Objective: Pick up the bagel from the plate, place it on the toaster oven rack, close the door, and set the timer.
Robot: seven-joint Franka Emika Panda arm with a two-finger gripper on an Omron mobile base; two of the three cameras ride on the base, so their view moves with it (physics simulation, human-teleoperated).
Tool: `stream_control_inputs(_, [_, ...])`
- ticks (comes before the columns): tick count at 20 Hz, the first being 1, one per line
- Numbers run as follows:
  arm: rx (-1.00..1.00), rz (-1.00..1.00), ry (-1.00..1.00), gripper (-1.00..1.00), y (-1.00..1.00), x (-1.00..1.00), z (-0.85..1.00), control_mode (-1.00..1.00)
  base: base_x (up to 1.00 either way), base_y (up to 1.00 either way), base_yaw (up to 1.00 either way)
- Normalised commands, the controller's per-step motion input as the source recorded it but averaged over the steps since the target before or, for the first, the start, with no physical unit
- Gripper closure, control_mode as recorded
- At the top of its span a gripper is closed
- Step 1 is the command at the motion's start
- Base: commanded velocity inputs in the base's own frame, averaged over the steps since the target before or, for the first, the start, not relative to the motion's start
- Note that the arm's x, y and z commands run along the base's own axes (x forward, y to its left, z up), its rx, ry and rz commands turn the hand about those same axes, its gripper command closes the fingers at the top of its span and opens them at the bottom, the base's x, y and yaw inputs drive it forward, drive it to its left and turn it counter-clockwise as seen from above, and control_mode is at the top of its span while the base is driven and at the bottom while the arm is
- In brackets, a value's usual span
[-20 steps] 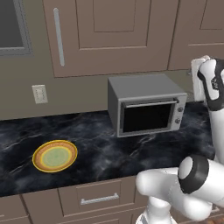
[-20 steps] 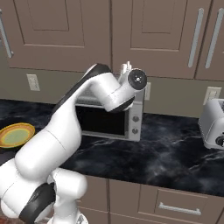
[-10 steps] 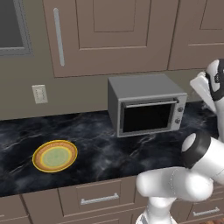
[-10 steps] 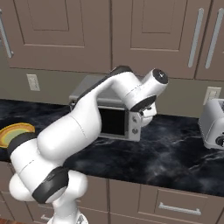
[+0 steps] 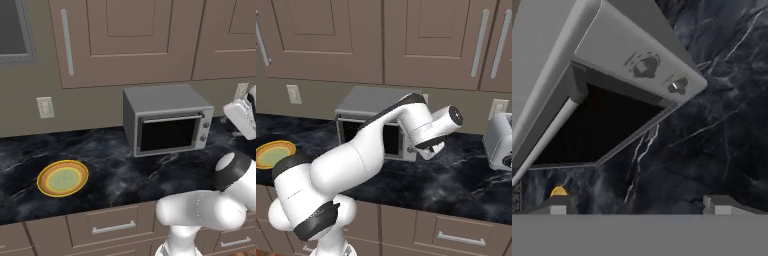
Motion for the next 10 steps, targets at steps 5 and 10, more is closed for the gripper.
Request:
stream_control_inputs(5, [0.0, 0.16, -0.28, -1.0, 0.0, 0.0, -0.32, -1.0, 0.0, 0.0, 0.0])
stream_control_inputs(10, [-0.09, 0.16, -0.07, -1.0, -0.02, 0.17, -0.25, -1.0, 0.0, 0.0, 0.0])
